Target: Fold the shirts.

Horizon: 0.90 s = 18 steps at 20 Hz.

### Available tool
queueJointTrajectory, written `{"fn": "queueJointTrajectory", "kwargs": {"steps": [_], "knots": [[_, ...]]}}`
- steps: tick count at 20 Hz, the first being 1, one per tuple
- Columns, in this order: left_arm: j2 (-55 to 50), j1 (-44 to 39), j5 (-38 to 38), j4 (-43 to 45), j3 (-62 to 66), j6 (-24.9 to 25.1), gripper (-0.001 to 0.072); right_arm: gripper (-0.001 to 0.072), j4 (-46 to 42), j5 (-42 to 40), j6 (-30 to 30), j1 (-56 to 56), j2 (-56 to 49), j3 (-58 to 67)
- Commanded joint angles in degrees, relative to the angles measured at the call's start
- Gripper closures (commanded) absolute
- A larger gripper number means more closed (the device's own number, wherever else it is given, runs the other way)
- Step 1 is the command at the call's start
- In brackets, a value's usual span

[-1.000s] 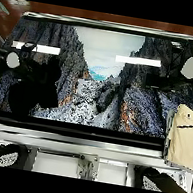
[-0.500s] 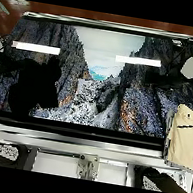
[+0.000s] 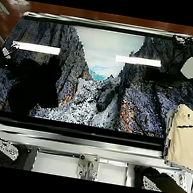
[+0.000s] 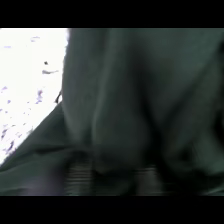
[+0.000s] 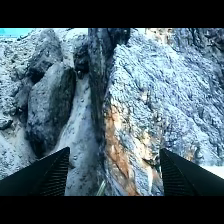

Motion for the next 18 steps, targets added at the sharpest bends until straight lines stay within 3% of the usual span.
{"fn": "queueJointTrajectory", "kwargs": {"steps": [1, 6, 9, 14, 18], "knots": [[0.5, -0.5, -0.3, -3.0, 0.5, 3.8, 0.0667, 0.0023, 0.7, -0.7, 0.3, 0.0, 0.0, 0.0], [13.9, -7.6, 0.7, -3.0, 5.6, 10.7, 0.0667, 0.0022, -3.4, -11.0, -1.4, 0.0, 0.0, 0.0], [28.5, -15.9, 1.5, -5.3, 7.0, 11.1, 0.0667, 0.0022, -5.5, -15.0, -2.9, 0.0, 0.8, 0.2], [47.4, -33.9, 1.9, -9.2, 7.0, 8.8, 0.0667, 0.0023, -5.0, -7.5, -5.3, 0.0, 9.6, 0.2], [50.1, -48.0, 1.9, -9.1, 6.7, 5.8, 0.0667, 0.0022, -5.5, -1.3, -5.6, 0.0, 17.8, 0.2]]}}
